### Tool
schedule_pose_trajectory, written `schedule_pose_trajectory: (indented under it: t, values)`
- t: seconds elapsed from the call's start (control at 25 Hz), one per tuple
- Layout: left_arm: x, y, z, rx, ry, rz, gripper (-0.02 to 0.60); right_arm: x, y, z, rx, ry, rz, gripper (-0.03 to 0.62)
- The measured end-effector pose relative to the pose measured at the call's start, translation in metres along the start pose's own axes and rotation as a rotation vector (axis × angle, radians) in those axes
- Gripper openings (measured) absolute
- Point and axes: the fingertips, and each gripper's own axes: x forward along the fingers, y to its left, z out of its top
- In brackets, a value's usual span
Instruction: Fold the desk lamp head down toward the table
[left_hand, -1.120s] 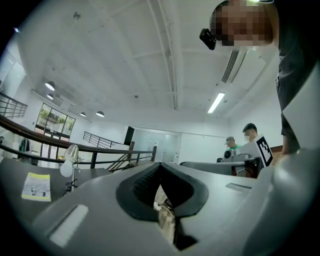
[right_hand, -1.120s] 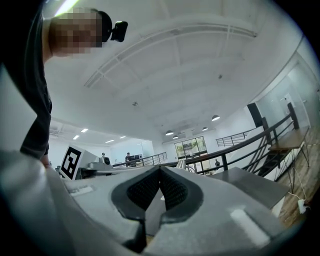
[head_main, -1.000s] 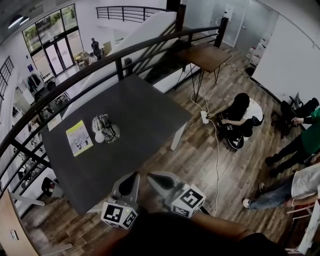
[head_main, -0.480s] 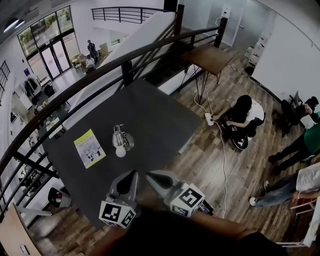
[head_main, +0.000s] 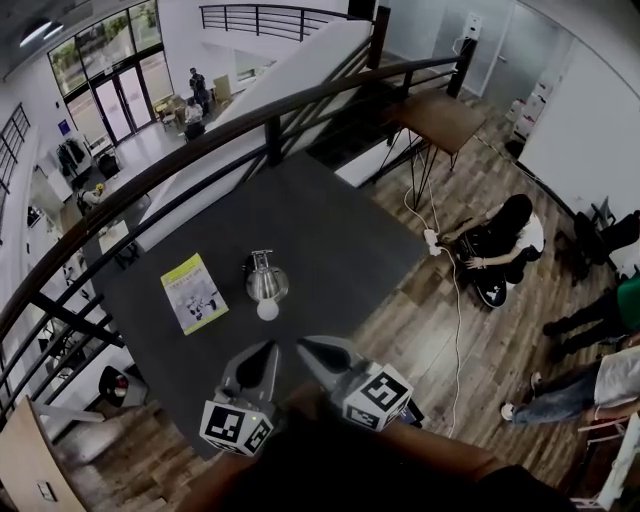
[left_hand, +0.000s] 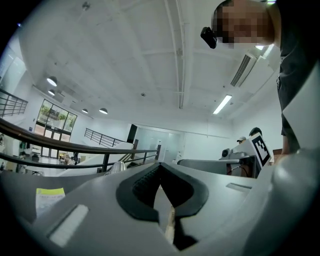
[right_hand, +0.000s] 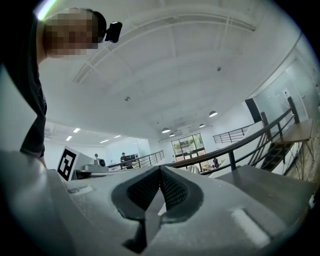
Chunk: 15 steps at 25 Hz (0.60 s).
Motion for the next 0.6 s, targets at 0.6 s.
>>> schedule_pose_trajectory:
  t: [0.6]
  values:
    - [0.035, 0.066, -0.001, -0.029, -0.013, 0.16, 0.002, 0.084, -0.06, -0.006, 0.059, 0.149, 0.112, 0.181]
